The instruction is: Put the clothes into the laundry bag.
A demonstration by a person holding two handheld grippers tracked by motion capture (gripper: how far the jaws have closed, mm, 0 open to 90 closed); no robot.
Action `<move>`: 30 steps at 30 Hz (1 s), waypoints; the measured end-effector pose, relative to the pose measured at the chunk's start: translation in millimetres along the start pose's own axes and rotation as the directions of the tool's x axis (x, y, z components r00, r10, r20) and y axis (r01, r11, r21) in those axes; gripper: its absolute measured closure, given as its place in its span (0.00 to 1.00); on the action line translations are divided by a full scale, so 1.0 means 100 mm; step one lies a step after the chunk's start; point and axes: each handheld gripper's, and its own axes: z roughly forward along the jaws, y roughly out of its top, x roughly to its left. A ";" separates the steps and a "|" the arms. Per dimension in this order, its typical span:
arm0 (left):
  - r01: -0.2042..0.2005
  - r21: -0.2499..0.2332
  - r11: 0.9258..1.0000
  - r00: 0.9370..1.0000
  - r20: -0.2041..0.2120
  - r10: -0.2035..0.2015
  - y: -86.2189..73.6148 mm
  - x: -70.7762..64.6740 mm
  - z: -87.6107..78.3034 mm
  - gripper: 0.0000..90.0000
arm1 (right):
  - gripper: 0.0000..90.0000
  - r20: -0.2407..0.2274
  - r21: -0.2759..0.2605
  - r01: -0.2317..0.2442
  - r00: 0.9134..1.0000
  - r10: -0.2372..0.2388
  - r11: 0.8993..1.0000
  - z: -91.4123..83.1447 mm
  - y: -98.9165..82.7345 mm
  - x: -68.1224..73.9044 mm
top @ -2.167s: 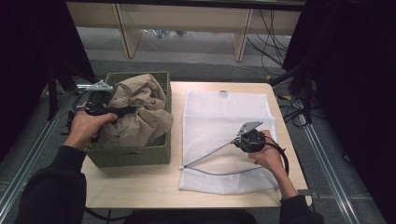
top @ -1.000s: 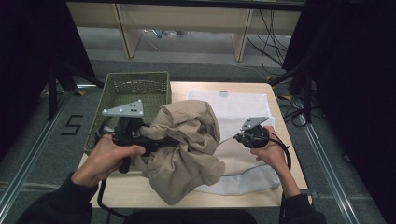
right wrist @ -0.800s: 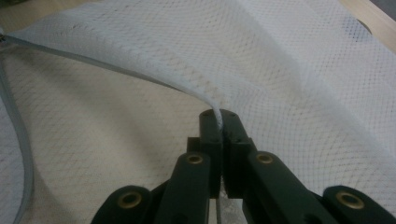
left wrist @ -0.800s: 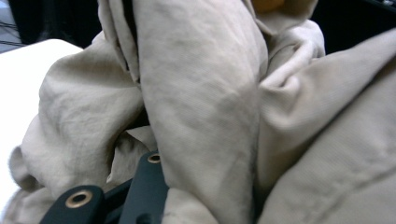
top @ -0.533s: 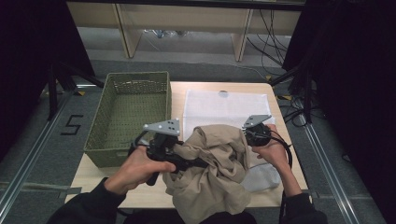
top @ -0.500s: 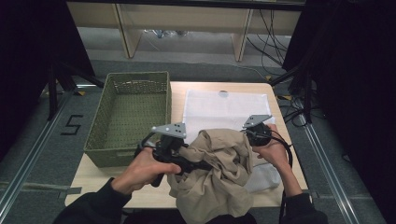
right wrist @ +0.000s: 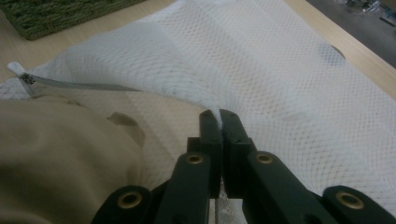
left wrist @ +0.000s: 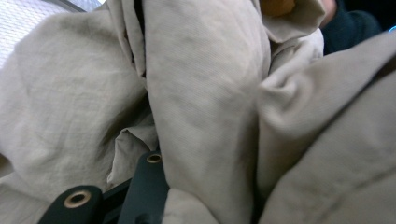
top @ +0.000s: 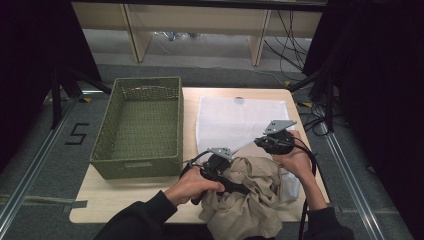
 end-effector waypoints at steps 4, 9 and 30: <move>-0.004 0.009 1.000 1.000 -0.024 0.004 0.05 0.04 0.11 0.74 | 1.00 -0.002 -0.008 0.024 1.000 -0.024 1.000 -0.02 0.02 0.00; 0.004 0.032 0.999 0.992 -0.128 0.000 0.10 0.13 0.08 0.74 | 1.00 0.000 -0.026 0.033 0.999 -0.033 0.999 -0.08 0.06 0.02; 0.032 0.093 0.995 0.912 -0.411 0.009 0.06 0.68 0.45 0.70 | 1.00 0.003 -0.044 0.057 0.998 -0.057 0.997 -0.17 0.15 0.10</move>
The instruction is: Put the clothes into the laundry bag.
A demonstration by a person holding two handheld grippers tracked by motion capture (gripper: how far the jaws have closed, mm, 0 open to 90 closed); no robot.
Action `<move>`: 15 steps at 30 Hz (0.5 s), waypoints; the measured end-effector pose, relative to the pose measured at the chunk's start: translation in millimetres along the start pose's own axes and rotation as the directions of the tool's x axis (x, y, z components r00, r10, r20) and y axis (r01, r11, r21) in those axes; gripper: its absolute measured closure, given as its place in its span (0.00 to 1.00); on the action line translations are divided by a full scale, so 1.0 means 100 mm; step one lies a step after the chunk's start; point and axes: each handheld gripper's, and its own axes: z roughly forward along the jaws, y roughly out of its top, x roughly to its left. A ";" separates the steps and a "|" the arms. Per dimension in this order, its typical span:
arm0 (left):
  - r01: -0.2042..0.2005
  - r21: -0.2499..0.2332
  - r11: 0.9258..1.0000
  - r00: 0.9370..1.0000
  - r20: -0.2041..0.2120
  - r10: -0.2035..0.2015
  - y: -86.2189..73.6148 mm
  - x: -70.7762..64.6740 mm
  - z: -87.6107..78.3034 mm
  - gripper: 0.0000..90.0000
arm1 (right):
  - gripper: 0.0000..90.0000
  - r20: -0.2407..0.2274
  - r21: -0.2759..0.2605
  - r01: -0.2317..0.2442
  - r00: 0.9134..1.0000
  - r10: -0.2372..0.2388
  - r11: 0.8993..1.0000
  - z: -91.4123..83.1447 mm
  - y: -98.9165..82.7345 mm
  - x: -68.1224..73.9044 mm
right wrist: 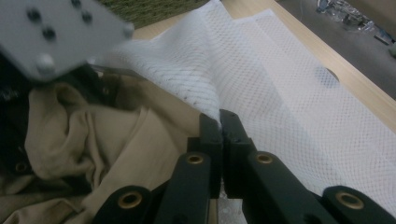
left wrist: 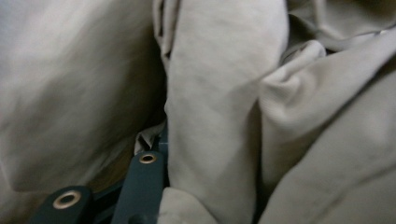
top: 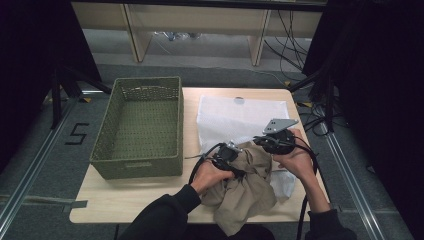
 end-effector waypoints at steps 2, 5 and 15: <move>-0.021 -0.016 1.000 0.999 -0.029 0.021 0.08 0.05 -0.17 0.70 | 1.00 0.002 0.007 -0.007 1.000 0.007 1.000 0.00 -0.01 0.00; 0.004 -0.050 0.999 0.998 -0.054 -0.007 0.11 0.07 -0.23 0.70 | 1.00 -0.007 -0.002 -0.009 1.000 0.009 1.000 0.00 0.00 0.01; 0.112 -0.045 0.993 0.982 -0.145 -0.118 0.06 0.15 -0.06 0.36 | 1.00 -0.015 0.003 0.003 1.000 -0.003 1.000 0.00 0.00 0.03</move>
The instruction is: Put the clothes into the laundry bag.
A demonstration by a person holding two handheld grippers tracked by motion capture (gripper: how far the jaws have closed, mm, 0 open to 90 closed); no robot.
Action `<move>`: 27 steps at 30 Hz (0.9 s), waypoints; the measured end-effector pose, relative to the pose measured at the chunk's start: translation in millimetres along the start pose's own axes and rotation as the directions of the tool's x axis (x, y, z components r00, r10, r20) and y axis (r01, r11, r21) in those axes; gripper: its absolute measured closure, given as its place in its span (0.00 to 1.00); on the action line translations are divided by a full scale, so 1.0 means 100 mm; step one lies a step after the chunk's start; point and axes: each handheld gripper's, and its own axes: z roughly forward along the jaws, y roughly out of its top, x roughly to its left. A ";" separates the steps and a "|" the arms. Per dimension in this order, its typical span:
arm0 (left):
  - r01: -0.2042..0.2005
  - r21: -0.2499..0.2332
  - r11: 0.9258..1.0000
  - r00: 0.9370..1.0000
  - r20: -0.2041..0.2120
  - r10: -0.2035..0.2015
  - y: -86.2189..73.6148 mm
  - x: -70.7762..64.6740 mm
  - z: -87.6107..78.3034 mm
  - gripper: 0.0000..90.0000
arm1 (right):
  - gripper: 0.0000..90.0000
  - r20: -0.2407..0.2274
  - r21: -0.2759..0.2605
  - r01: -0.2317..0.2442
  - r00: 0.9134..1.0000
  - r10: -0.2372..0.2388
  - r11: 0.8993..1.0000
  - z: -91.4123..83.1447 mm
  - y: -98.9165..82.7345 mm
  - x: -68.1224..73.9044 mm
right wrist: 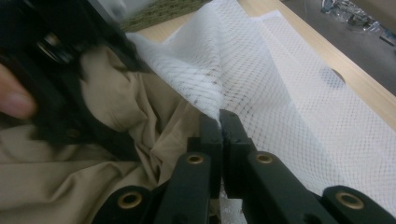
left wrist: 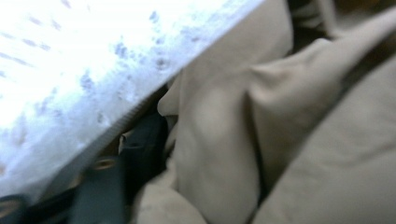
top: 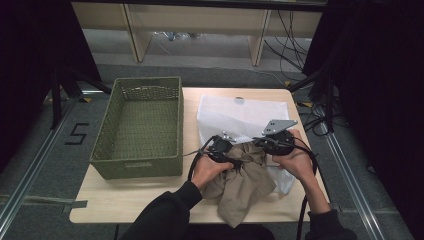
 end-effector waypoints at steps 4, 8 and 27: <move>-0.036 -0.003 0.999 0.999 0.007 0.036 -0.01 -0.05 -0.29 0.28 | 1.00 -0.007 0.015 -0.005 1.000 0.005 1.000 0.03 -0.03 0.00; -0.086 -0.001 0.996 0.996 0.002 0.086 -0.09 -0.08 -0.49 0.23 | 1.00 0.000 0.021 -0.012 1.000 0.012 1.000 0.04 -0.03 0.00; -0.014 -0.016 1.000 1.000 0.001 0.014 0.08 0.07 -0.10 0.58 | 1.00 -0.002 0.005 0.006 1.000 -0.006 1.000 -0.01 0.04 0.07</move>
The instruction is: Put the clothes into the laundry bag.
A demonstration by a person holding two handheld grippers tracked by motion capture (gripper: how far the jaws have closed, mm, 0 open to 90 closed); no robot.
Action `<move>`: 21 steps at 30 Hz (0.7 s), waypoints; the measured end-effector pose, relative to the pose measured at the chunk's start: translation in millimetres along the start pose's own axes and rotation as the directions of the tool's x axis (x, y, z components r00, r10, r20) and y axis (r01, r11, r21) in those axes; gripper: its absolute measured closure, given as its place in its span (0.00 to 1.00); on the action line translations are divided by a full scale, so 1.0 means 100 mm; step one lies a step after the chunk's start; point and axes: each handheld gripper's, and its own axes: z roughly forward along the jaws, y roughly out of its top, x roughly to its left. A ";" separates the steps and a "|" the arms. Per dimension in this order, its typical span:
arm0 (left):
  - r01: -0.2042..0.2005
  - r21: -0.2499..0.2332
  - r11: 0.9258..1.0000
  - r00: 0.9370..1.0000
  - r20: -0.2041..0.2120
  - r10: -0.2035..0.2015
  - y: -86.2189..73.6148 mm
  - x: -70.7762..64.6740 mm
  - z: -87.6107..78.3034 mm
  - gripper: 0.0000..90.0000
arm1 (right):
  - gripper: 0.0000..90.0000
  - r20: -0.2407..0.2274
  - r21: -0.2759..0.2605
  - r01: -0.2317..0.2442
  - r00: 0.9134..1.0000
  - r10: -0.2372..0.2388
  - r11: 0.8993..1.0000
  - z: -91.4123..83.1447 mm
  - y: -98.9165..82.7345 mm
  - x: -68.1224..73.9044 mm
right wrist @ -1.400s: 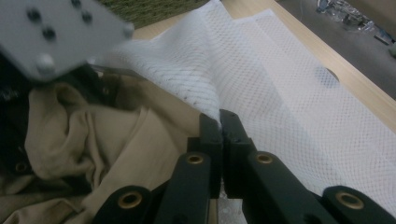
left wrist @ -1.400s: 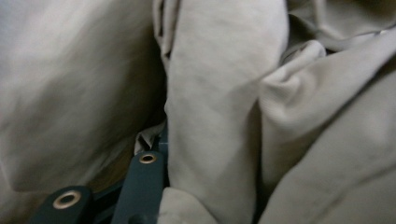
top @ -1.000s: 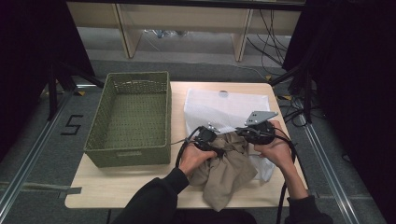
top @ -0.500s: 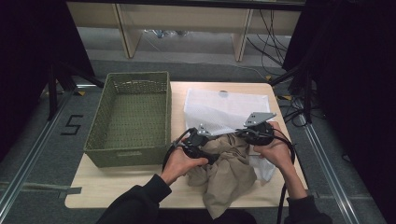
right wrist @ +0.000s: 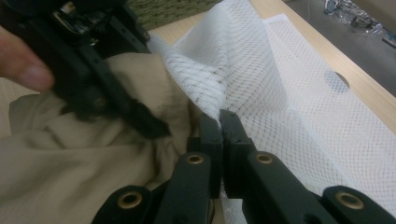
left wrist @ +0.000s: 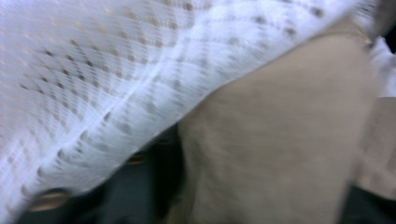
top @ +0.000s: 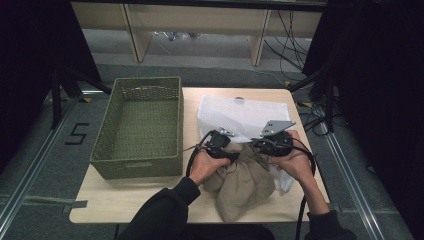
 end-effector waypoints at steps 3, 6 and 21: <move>-0.055 0.009 0.998 0.998 -0.033 0.055 -0.04 -0.10 -0.22 0.31 | 1.00 -0.004 0.008 -0.005 1.000 0.005 1.000 0.02 -0.02 0.00; -0.117 -0.004 0.993 0.992 -0.042 0.117 -0.11 -0.18 -0.47 0.28 | 1.00 -0.004 0.009 0.001 1.000 -0.001 1.000 0.04 -0.02 -0.01; -0.133 -0.035 0.990 0.986 -0.104 0.129 0.02 -0.11 -0.06 0.91 | 1.00 -0.002 -0.010 0.017 1.000 -0.017 1.000 -0.03 0.04 0.02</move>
